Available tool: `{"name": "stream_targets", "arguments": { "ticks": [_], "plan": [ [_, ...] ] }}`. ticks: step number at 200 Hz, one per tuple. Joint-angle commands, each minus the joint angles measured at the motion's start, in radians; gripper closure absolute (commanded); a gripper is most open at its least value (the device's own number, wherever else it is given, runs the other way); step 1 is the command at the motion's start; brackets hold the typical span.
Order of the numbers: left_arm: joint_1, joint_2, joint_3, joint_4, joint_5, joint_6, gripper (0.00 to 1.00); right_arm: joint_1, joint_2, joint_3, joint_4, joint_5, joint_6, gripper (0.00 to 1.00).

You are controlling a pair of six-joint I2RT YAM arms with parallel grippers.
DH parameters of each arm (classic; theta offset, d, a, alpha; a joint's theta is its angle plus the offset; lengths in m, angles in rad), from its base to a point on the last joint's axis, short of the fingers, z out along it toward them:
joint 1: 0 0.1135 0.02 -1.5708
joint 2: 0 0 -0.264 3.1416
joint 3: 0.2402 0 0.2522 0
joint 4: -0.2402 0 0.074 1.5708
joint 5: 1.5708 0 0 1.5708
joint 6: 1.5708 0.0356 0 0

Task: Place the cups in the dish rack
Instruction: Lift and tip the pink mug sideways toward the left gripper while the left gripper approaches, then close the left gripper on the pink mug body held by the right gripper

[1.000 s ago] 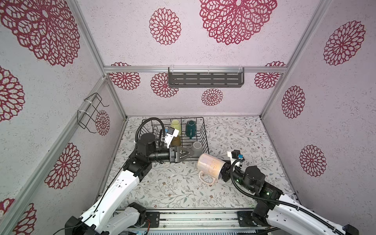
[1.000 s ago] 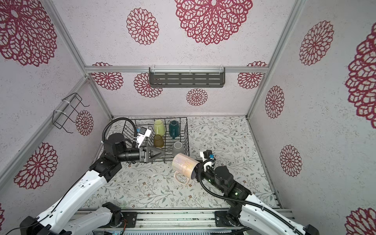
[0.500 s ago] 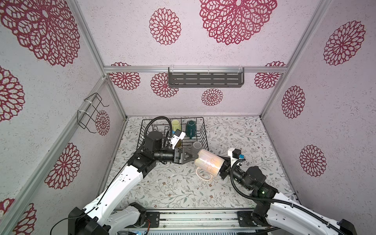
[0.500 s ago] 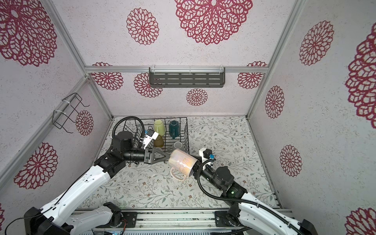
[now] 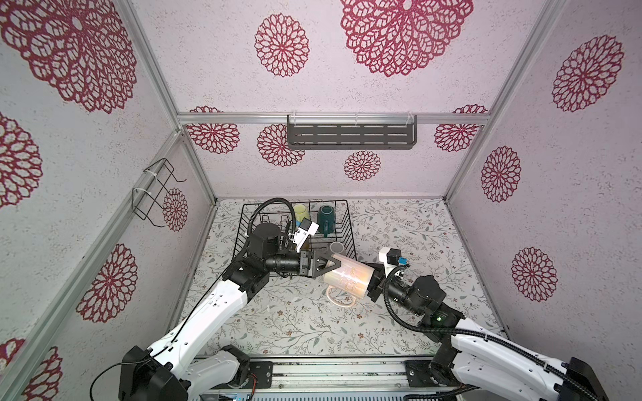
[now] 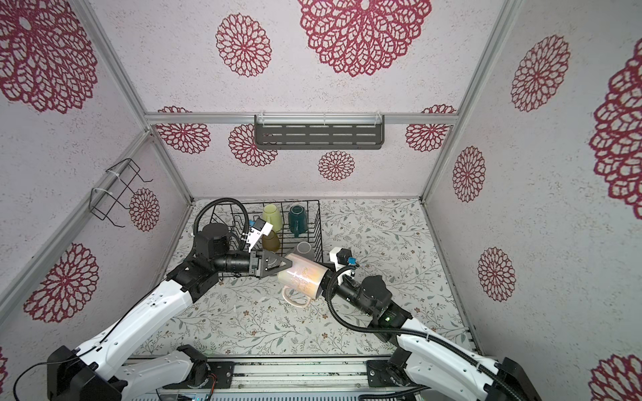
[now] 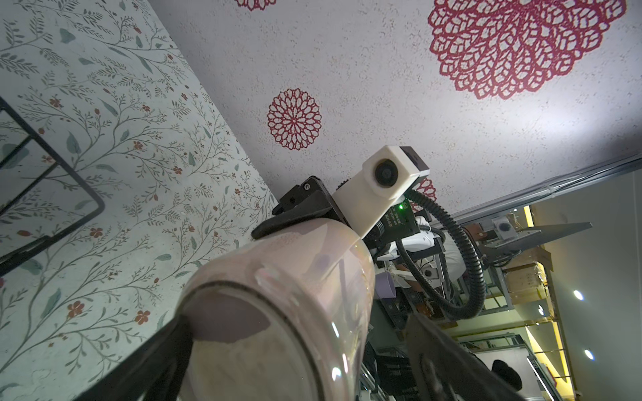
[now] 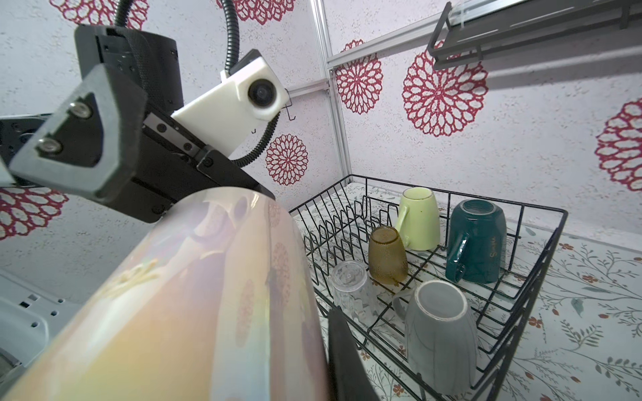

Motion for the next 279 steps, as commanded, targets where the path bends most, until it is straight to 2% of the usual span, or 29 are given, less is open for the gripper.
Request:
{"name": "stream_targets", "arguments": {
  "ticks": [1,22,44,84,146,171,210,257,279],
  "plan": [
    [-0.027,0.016,-0.006,0.009,0.044,-0.002,0.01,0.013,-0.020,0.080,0.283,-0.071,0.015,1.00],
    [-0.001,0.007,-0.002,-0.033,0.021,0.031,0.01,0.011,-0.044,0.063,0.294,-0.041,0.000,1.00],
    [-0.001,0.007,-0.002,-0.026,0.052,0.040,0.02,0.011,-0.067,0.052,0.306,-0.029,-0.004,1.00],
    [-0.001,0.005,-0.013,-0.018,0.071,0.063,0.03,0.012,-0.064,0.061,0.326,-0.057,0.011,1.00],
    [0.019,0.004,-0.003,-0.137,-0.030,0.124,0.03,0.010,-0.047,0.066,0.332,-0.078,0.002,1.00],
    [0.020,-0.003,-0.008,-0.109,-0.005,0.117,0.03,0.010,-0.036,0.069,0.337,-0.082,-0.003,1.00],
    [0.016,-0.006,-0.048,0.013,0.085,0.042,0.03,0.002,0.001,0.077,0.377,-0.096,0.002,1.00],
    [0.012,-0.030,-0.094,0.147,0.150,-0.036,0.03,-0.018,0.094,0.144,0.444,-0.231,0.046,1.00],
    [-0.006,-0.020,-0.107,0.224,0.174,-0.083,0.03,-0.035,0.149,0.167,0.479,-0.236,0.080,1.00]
  ]
}}
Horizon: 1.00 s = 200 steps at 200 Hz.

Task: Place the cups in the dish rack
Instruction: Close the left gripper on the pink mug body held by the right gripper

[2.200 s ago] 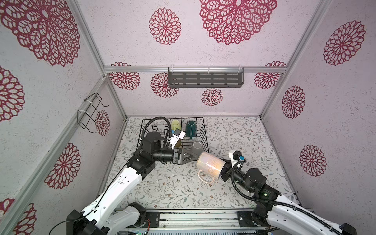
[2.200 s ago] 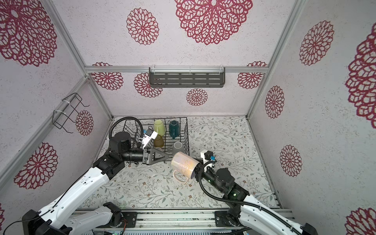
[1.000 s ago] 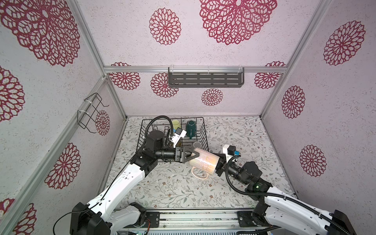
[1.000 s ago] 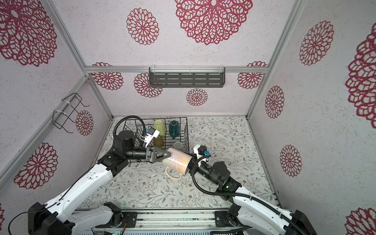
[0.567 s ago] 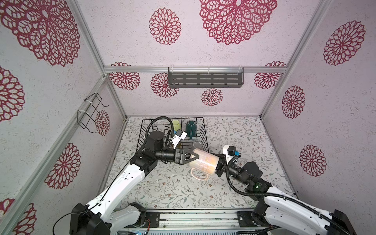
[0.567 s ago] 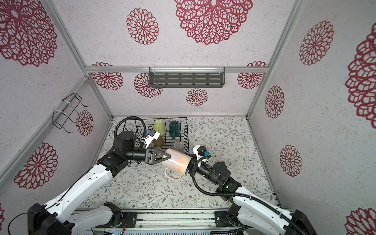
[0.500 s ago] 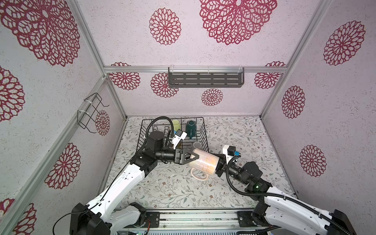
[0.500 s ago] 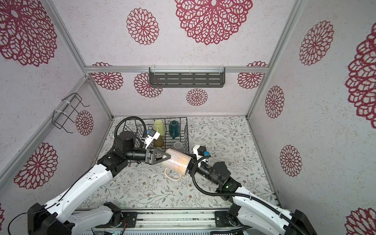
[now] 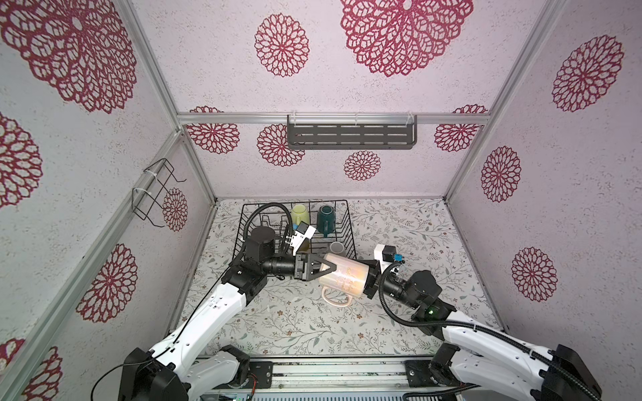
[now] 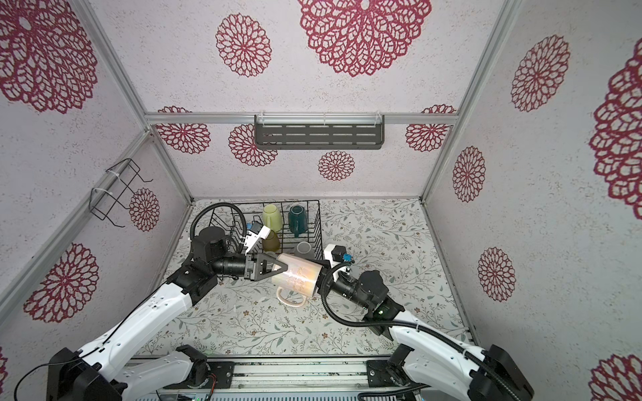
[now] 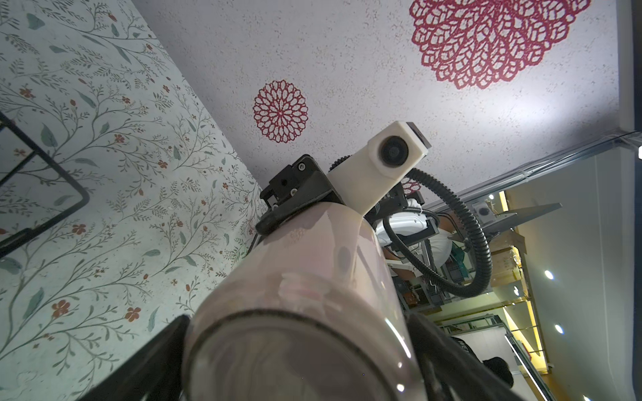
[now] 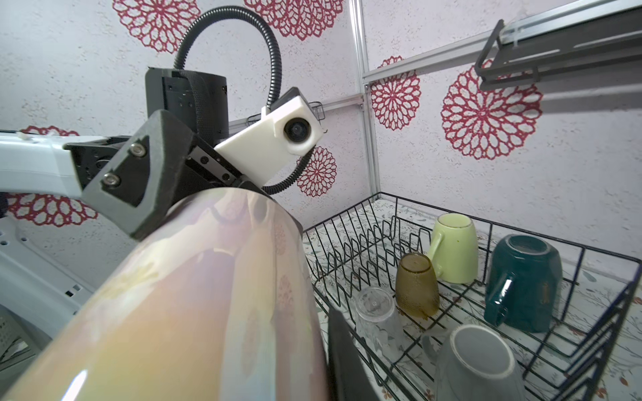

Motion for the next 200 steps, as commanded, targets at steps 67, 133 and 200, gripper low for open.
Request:
{"name": "stream_targets", "arguments": {
  "ticks": [67,133,200],
  "plan": [
    [-0.055,0.006,-0.016,0.129,0.084,-0.057,0.02,-0.119,0.172,0.201,0.443,-0.301,0.183,1.00],
    [0.000,0.022,0.000,0.158,0.056,-0.088,0.03,-0.127,0.214,0.256,0.322,-0.487,0.148,1.00],
    [0.035,0.053,0.001,0.183,0.012,-0.123,0.03,-0.126,0.176,0.216,0.204,-0.404,0.070,1.00]
  ]
}}
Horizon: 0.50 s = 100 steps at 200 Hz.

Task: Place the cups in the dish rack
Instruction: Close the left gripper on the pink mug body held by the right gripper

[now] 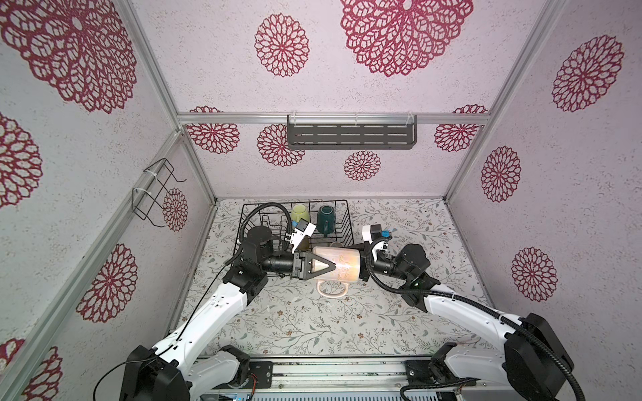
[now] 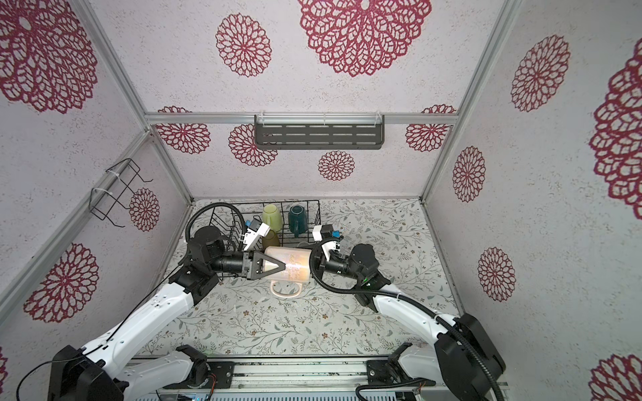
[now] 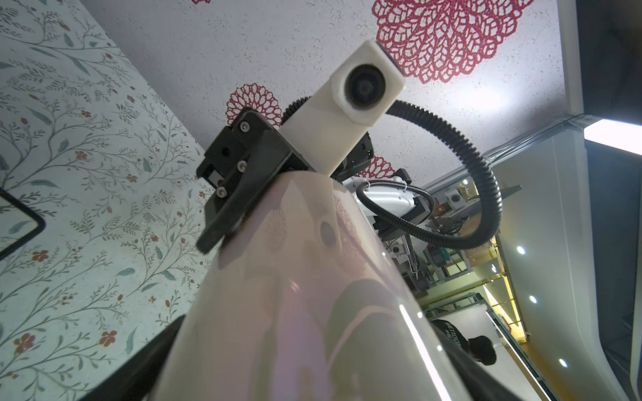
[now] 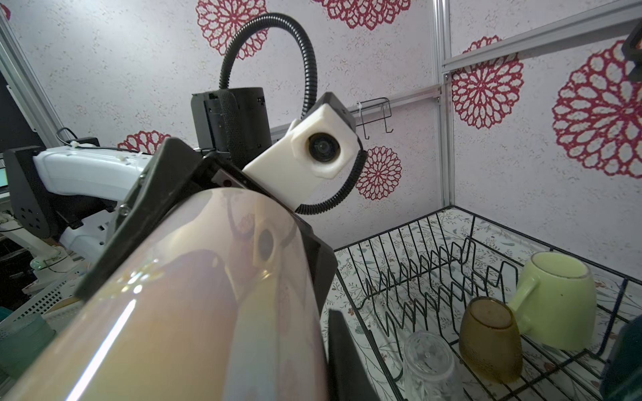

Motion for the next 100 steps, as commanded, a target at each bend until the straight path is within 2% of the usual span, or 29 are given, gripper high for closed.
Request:
{"name": "stream_targets", "arguments": {
  "ticks": [1,31,78,100],
  "plan": [
    [0.009,0.029,0.013,0.043,-0.035,-0.045,0.03,0.013,-0.065,0.031,0.115,-0.004,-0.019,1.00],
    [0.004,0.045,0.006,0.115,-0.034,-0.095,0.02,0.013,-0.050,0.052,0.084,0.006,-0.032,1.00],
    [-0.005,0.048,0.001,0.119,-0.034,-0.095,0.01,0.012,-0.054,0.054,0.025,0.137,-0.050,1.00],
    [-0.009,0.047,-0.005,0.121,-0.024,-0.089,0.02,0.012,-0.052,0.055,0.052,0.148,-0.033,1.00]
  ]
}}
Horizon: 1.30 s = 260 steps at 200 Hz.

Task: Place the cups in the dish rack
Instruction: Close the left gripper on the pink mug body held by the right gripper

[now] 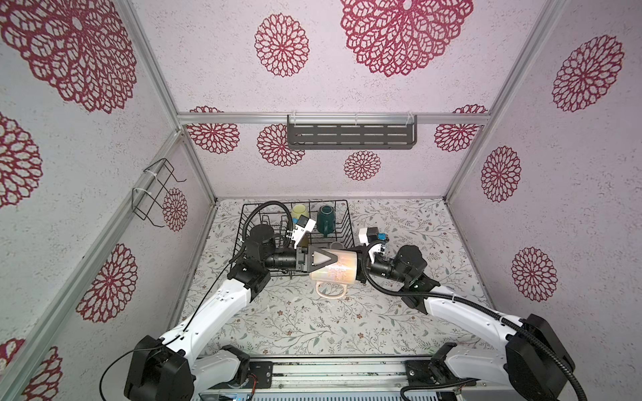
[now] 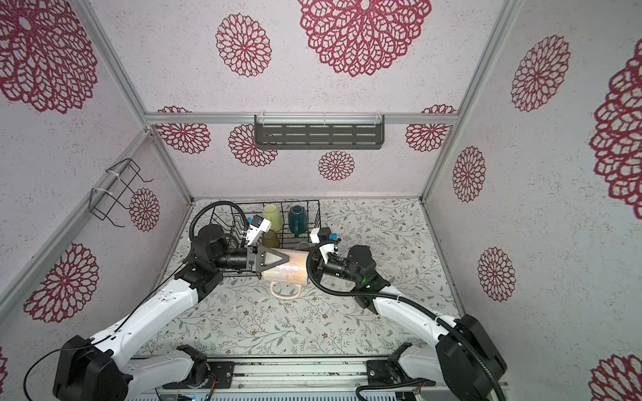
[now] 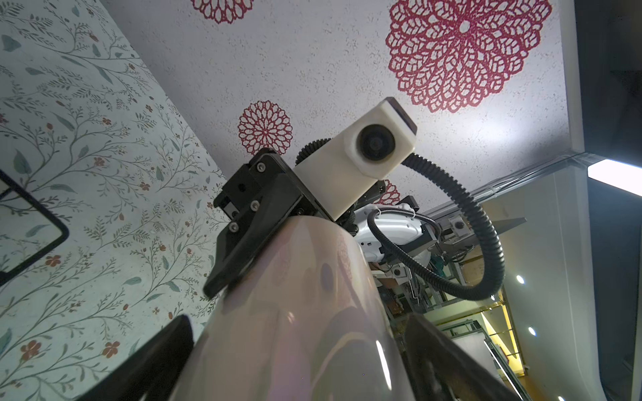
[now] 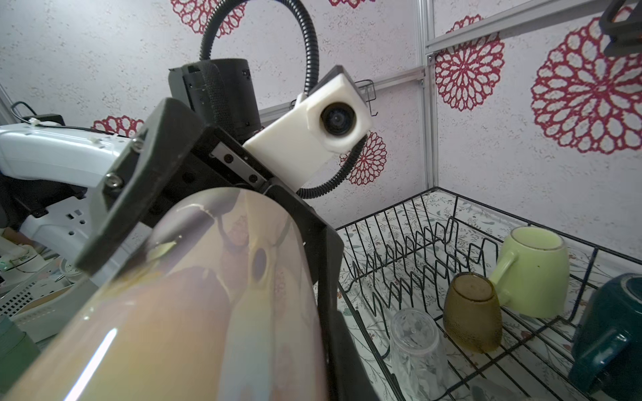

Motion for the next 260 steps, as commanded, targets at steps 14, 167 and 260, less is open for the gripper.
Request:
{"name": "stream_targets", "arguments": {
  "ticks": [14,167,260],
  "plan": [
    [-0.005,-0.003,-0.008,0.048,0.020,-0.006,0.03,-0.001,-0.050,0.060,0.137,0.068,0.022,1.00],
    [-0.008,-0.018,-0.035,0.067,0.063,0.007,0.02,-0.005,-0.015,0.099,0.069,0.055,0.029,1.00],
    [-0.005,0.001,-0.046,0.141,0.050,-0.041,0.17,-0.006,0.002,0.086,0.030,0.116,0.026,0.89]
  ]
}}
